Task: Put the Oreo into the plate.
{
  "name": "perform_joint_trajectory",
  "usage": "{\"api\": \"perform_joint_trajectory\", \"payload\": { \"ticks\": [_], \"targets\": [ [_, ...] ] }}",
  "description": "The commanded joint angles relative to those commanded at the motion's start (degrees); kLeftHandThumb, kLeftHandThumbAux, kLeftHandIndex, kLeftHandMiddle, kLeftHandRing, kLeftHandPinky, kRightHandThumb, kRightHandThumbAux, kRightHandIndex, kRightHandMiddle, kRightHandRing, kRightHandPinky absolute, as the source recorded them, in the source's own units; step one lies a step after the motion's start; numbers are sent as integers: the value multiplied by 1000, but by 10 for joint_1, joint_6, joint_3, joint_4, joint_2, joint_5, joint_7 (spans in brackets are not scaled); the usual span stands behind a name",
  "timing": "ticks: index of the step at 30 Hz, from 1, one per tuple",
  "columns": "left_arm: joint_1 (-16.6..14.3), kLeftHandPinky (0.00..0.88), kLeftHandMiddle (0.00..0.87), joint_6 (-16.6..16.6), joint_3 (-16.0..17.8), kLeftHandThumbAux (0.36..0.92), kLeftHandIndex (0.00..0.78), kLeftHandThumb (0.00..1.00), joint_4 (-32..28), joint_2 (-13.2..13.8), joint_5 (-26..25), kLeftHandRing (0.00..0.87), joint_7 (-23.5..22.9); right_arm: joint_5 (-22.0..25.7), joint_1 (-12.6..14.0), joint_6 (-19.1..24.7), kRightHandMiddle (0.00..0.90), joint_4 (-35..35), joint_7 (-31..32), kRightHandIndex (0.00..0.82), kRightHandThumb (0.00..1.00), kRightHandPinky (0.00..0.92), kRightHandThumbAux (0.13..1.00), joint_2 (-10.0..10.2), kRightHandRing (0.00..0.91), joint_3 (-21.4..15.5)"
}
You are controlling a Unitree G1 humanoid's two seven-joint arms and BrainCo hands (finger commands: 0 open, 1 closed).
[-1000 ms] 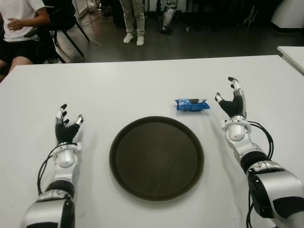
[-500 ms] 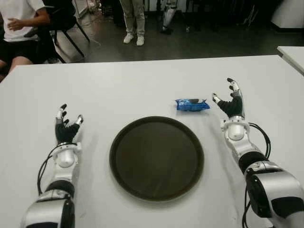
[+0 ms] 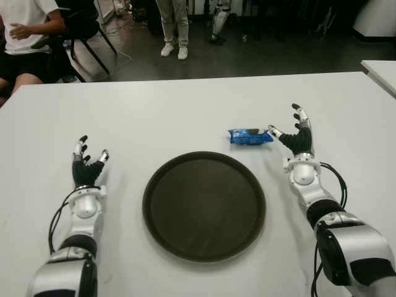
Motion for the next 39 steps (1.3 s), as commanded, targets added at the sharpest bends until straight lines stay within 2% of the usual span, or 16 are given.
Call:
{"api": "perform_joint_trajectory", "payload": {
  "ticks": [7,14,19,28,39],
  "targets": [
    [-1,18,50,1,4,757,35,0,-2,-2,-4,28,1,-8,4,-17,63,2,-7,42,151,98,822,2,66,8],
    [-2,15,52,5,5,776,35,0,-2,-2,-6,26,-1,-15,5,-24,75,3,-18,45,130,110,819,1,80,11],
    [-1,14,47,5,4,770,33,0,-2,-1,-5,22,-4,-17,6,-31,50,3,-20,25,97,79,820,0,54,12],
    [0,7,43,2,5,752,33,0,-2,-3,-7,20,-7,-15,1,-32,65,3,-13,36,112,86,820,-3,66,8],
    [0,12,53,2,0,766,34,0,0,-4,0,28,1,-26,-24,-17,98,6,-10,58,214,140,782,-15,111,17]
  ]
}}
